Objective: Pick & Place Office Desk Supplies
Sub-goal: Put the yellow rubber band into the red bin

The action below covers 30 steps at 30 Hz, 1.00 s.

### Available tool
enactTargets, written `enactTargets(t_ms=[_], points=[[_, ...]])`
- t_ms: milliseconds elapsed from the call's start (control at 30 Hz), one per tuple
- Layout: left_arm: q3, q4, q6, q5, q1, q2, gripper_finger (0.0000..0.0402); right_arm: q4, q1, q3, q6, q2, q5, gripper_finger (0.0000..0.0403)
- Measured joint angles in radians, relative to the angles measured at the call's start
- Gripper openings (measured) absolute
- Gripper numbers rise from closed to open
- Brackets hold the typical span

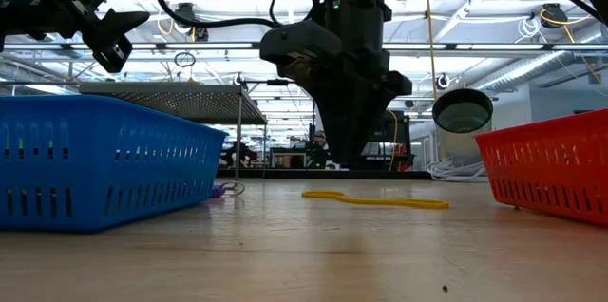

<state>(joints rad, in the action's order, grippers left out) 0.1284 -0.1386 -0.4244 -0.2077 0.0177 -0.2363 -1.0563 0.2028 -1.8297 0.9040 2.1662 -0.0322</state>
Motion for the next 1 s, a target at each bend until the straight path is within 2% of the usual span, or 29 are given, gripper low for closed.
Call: enactTargets(t_ms=[267,1000], points=[[0.0,0.0,-0.001,0.0,0.0,0.0,0.0186,0.014,0.01,0.0,-0.09,0.0,-0.012,0.0084],[0.0,0.0,-0.002,0.0,0.0,0.0,0.0186,-0.048,0.084,0.001,-0.602,-0.003,0.011,0.0084]])
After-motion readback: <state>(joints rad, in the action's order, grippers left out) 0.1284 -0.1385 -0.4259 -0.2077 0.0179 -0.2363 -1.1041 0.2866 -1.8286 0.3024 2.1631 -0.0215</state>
